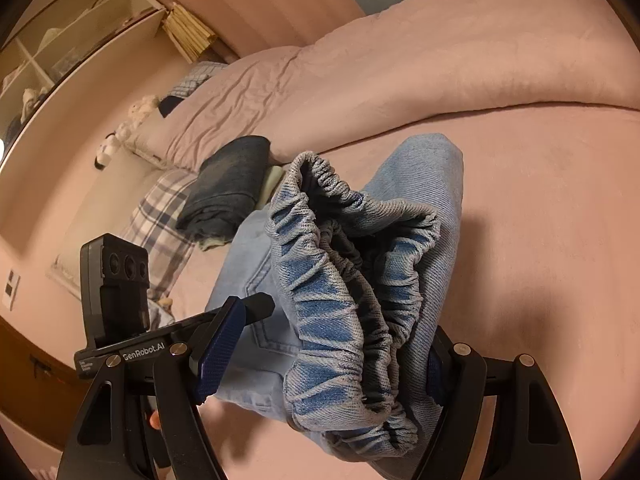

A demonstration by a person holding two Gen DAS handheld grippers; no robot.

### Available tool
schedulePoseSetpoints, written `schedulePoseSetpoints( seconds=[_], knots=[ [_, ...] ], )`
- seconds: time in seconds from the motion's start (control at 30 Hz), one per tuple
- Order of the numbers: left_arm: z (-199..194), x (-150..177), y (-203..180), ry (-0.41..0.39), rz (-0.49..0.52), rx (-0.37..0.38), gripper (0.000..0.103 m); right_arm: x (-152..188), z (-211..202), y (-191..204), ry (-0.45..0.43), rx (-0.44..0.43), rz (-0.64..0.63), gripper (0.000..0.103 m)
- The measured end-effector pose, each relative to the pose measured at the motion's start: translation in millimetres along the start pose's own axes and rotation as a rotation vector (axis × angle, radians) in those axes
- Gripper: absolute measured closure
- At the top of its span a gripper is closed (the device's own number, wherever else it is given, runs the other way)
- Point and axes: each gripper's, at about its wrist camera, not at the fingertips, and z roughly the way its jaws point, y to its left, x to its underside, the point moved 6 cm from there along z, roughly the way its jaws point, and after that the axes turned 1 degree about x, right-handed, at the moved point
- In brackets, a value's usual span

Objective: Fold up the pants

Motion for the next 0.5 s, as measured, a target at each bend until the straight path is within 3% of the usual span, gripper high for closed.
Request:
schedulePoseSetpoints(
  seconds=[0.4, 0.5],
  knots=[
    [17, 1, 14, 0.037, -0.015, -0.031, 0.062, -6, 30, -18, 0.037, 0.023, 0.033, 0.024],
    [18, 1, 18, 0.033, -0.002, -0.069, 0.061, -6, 33, -21, 0.047, 0.033, 0.035, 0.024]
  ],
)
